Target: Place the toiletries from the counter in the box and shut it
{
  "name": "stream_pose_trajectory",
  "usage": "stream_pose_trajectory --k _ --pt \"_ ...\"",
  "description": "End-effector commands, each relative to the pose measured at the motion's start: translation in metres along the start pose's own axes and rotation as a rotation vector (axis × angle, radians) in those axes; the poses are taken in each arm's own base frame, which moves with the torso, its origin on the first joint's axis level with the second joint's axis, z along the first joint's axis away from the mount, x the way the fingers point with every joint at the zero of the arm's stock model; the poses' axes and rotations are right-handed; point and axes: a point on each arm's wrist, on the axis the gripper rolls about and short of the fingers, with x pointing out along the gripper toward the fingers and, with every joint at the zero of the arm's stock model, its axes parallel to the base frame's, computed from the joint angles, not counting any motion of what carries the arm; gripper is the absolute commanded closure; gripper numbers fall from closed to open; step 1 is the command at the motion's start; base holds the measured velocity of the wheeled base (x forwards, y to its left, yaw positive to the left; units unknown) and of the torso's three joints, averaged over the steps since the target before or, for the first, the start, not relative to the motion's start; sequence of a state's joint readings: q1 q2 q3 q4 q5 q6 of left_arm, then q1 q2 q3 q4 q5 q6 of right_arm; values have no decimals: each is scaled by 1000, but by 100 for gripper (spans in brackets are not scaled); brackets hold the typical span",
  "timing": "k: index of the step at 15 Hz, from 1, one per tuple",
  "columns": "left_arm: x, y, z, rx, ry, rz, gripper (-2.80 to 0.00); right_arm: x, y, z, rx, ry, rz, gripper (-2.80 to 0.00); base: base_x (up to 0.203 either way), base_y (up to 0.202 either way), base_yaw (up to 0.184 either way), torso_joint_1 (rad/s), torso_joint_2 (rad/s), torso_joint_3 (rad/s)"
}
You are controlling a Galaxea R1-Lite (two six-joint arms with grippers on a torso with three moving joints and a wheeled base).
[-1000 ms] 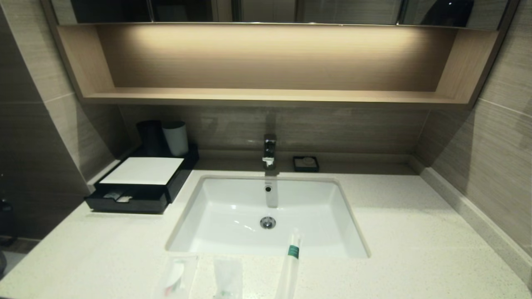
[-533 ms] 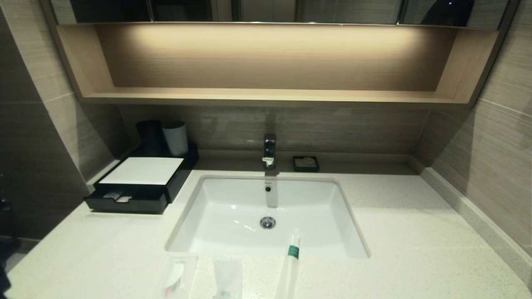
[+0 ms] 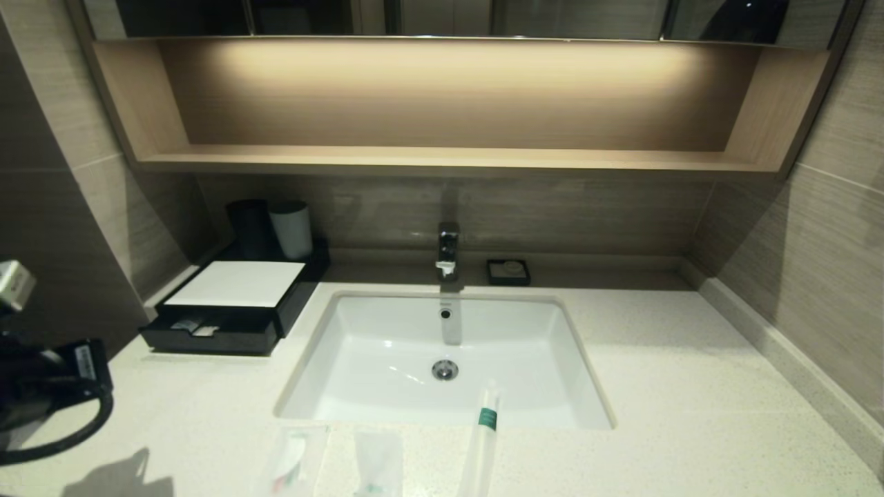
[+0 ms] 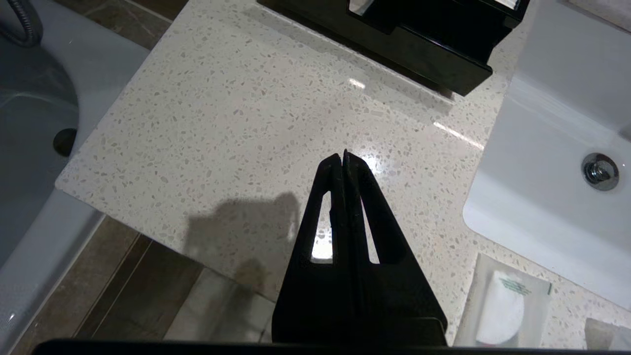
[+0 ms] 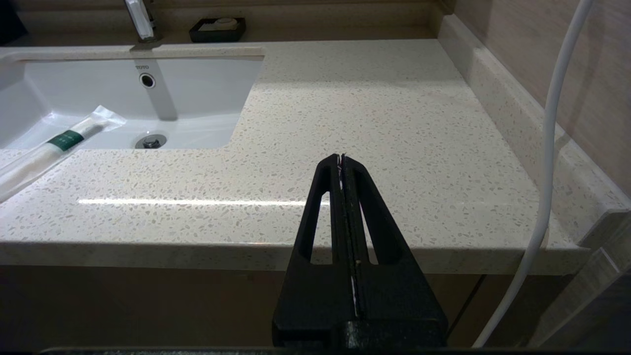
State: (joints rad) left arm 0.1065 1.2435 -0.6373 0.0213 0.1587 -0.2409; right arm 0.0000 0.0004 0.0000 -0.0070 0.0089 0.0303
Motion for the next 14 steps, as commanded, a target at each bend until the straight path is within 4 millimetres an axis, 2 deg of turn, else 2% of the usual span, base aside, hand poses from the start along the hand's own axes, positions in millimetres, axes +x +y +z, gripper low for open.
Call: stream_pose_trajectory --k 1,3,9,14 --pt "37 -4 3 1 72 25 0 0 0 0 0 0 0 0 0 0 0 0 0 0" --pt "49 -4 8 -4 66 32 0 0 0 0 0 0 0 0 0 0 0 0 0 0" --pt "86 -11 40 36 58 27 0 0 0 0 0 1 0 0 0 0 0 0 0 0" --pt "120 -16 45 65 107 31 0 0 0 0 0 0 0 0 0 0 0 0 0 0"
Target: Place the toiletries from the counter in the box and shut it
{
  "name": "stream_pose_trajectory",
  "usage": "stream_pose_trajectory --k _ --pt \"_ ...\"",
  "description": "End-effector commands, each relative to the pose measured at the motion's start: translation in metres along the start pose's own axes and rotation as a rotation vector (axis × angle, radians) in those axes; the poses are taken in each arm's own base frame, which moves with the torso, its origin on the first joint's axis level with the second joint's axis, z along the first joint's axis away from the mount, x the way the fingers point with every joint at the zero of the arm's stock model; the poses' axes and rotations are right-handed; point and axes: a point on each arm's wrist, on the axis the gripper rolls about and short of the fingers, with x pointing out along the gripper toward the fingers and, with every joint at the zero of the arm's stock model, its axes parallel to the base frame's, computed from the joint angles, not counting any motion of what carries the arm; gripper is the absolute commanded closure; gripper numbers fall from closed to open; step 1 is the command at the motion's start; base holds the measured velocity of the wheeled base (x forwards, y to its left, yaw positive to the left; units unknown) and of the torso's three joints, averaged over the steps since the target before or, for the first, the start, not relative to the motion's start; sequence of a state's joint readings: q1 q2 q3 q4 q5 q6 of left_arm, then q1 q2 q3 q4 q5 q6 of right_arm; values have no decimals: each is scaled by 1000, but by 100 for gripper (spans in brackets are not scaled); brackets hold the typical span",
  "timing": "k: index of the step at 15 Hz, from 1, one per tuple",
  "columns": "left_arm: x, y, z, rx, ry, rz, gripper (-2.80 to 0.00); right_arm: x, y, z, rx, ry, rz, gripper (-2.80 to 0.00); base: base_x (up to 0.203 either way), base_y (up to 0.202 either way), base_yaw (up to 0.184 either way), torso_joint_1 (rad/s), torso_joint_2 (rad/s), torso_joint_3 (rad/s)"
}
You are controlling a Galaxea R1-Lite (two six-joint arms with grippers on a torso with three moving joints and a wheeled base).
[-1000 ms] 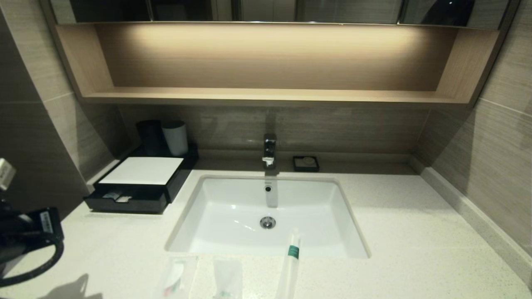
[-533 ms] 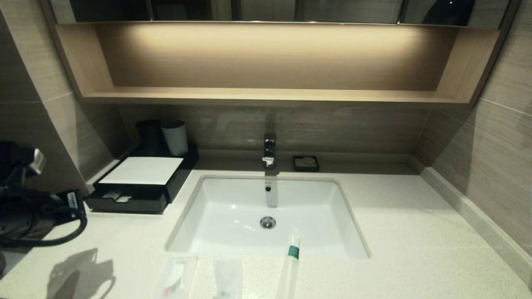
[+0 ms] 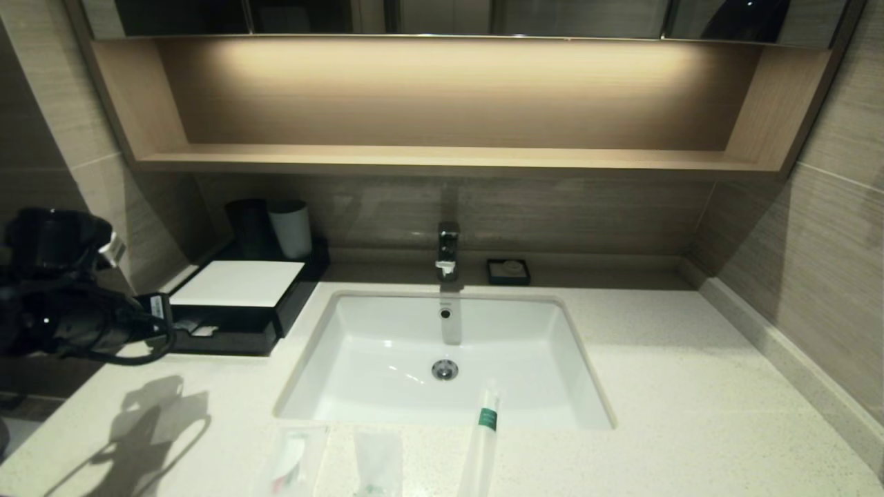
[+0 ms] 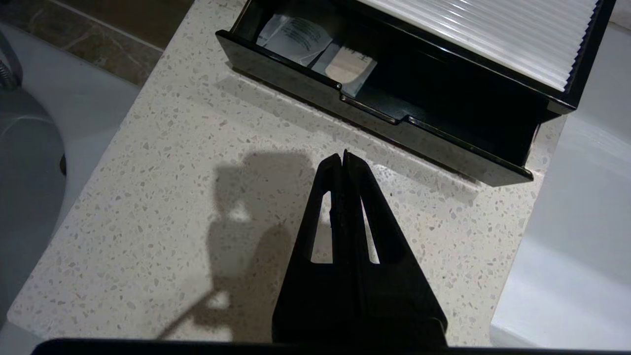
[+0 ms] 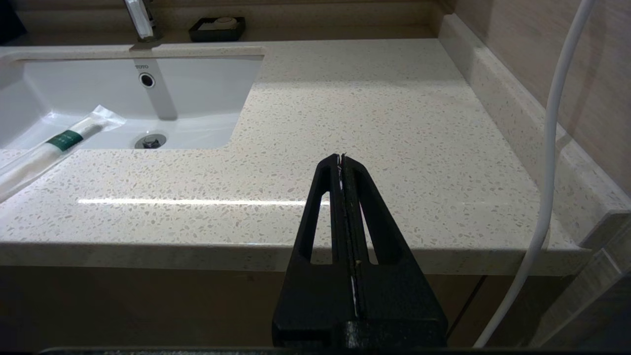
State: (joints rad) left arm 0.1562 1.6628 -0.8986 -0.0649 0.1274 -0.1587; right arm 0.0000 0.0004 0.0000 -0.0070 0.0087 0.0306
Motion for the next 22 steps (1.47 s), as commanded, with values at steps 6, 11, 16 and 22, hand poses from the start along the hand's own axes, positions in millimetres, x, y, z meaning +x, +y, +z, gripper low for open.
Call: stream_pose_trajectory --k 6,11,16,22 --pt "39 -9 18 8 64 7 0 0 0 0 0 2 0 0 0 0 0 0 0 0" --pt "52 -11 20 13 96 12 0 0 0 0 0 1 0 0 0 0 0 0 0 0" --pt "65 -14 19 7 119 -29 0 0 0 0 0 0 0 0 0 0 0 0 0 0" --pt "76 -14 22 3 122 -44 0 0 0 0 0 0 0 0 0 0 0 0 0 0"
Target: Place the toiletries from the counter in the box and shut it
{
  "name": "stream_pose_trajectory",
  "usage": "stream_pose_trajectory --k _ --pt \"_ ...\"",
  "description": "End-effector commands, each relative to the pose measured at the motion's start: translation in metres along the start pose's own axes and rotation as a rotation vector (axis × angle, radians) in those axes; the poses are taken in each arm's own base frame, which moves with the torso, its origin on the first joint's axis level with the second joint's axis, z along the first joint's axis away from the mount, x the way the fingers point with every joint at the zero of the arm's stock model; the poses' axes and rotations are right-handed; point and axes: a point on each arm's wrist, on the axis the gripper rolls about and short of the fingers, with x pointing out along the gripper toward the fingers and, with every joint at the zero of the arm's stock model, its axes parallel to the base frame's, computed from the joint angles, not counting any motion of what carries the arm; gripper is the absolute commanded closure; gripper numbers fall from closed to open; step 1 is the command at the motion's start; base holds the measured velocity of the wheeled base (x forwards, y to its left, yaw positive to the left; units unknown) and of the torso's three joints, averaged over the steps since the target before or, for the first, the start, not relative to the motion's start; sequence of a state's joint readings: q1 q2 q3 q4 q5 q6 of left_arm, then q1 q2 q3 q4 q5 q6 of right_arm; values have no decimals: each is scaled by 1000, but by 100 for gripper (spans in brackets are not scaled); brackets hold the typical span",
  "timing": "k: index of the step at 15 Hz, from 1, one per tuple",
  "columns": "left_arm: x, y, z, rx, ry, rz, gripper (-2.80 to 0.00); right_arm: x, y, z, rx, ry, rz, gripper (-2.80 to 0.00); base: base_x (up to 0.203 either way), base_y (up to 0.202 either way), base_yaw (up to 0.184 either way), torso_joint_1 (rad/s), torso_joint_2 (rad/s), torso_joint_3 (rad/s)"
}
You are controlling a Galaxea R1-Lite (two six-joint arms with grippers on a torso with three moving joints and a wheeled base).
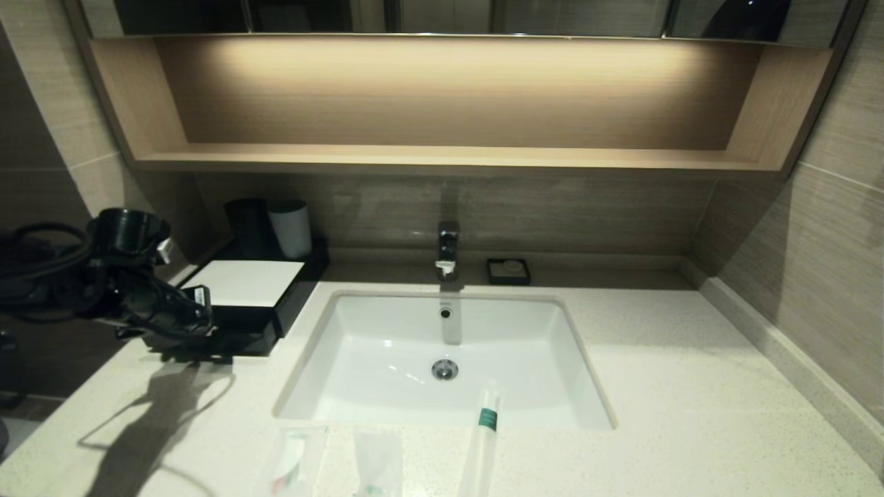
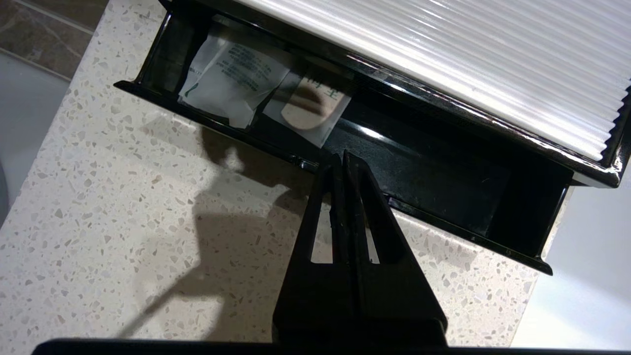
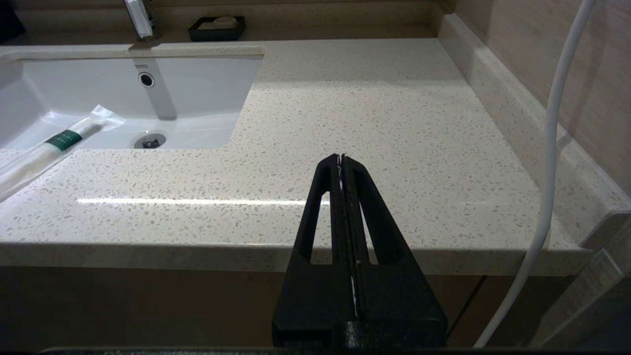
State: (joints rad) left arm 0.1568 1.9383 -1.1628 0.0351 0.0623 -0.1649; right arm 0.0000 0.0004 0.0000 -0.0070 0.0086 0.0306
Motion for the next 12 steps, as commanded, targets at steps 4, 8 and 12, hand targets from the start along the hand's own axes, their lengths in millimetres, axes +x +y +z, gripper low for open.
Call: stream_pose_trajectory --k 4,8,12 --pt "12 0 -1 0 20 5 0 0 0 0 0 0 1 0 0 0 0 0 0 0" --pt "16 -1 2 0 16 4 0 0 0 0 0 0 1 0 0 0 0 0 0 0" --pt "20 -2 2 1 23 3 0 0 0 0 0 0 1 0 0 0 0 0 0 0"
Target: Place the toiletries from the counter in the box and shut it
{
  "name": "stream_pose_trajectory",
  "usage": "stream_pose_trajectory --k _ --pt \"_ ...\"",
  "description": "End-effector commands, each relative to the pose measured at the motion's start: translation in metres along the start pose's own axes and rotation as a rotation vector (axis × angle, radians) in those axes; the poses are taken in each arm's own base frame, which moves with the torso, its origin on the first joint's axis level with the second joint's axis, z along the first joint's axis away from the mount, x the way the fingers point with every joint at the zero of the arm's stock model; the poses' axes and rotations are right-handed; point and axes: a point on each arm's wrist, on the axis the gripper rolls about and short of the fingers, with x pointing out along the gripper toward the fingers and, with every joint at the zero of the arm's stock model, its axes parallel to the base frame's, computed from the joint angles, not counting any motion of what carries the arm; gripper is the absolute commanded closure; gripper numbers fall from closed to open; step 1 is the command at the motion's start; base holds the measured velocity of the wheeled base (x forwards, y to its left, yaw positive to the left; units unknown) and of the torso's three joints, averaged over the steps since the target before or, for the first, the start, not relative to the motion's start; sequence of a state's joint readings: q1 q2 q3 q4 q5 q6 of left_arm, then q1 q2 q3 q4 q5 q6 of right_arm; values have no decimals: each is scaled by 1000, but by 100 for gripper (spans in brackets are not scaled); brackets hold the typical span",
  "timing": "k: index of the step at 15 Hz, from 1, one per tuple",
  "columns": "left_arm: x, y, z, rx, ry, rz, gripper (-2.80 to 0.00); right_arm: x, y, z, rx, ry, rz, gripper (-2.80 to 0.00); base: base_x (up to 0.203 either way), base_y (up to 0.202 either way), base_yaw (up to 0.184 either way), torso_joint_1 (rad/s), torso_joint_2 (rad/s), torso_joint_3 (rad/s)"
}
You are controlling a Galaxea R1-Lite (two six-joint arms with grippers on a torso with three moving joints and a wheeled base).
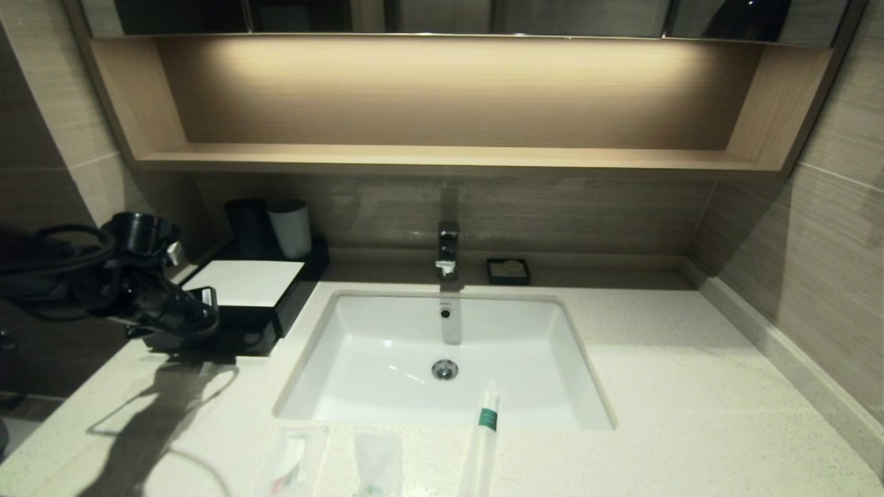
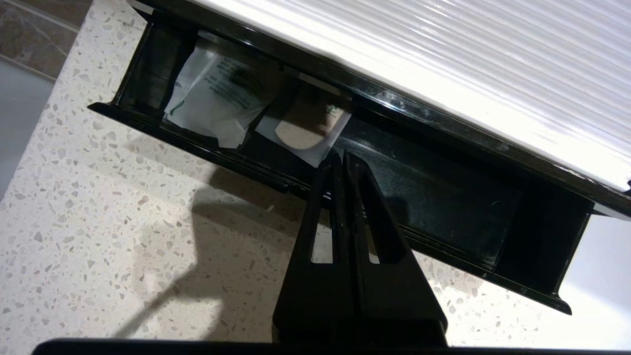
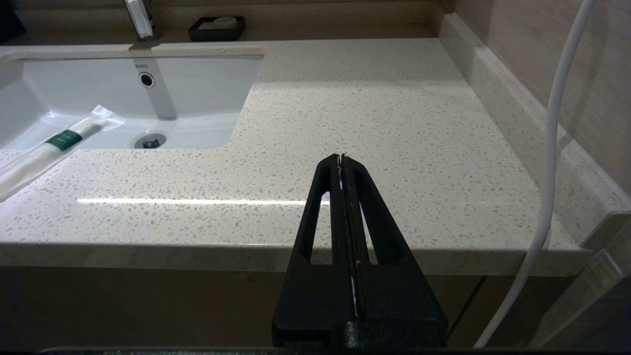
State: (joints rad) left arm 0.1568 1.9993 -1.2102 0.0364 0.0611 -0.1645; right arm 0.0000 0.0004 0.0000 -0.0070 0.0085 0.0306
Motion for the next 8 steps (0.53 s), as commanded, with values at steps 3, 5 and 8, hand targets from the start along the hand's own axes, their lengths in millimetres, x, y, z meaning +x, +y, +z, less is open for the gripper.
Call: stream_pose_trajectory --k 3,5,8 --pt "7 0 -3 0 18 3 0 0 0 0 0 0 1 0 0 0 0 0 0 0" --pt "9 0 -2 2 17 -3 0 0 0 0 0 0 1 0 0 0 0 0 0 0" --pt "10 0 0 -3 16 -25 0 0 0 0 0 2 1 0 0 0 0 0 0 0"
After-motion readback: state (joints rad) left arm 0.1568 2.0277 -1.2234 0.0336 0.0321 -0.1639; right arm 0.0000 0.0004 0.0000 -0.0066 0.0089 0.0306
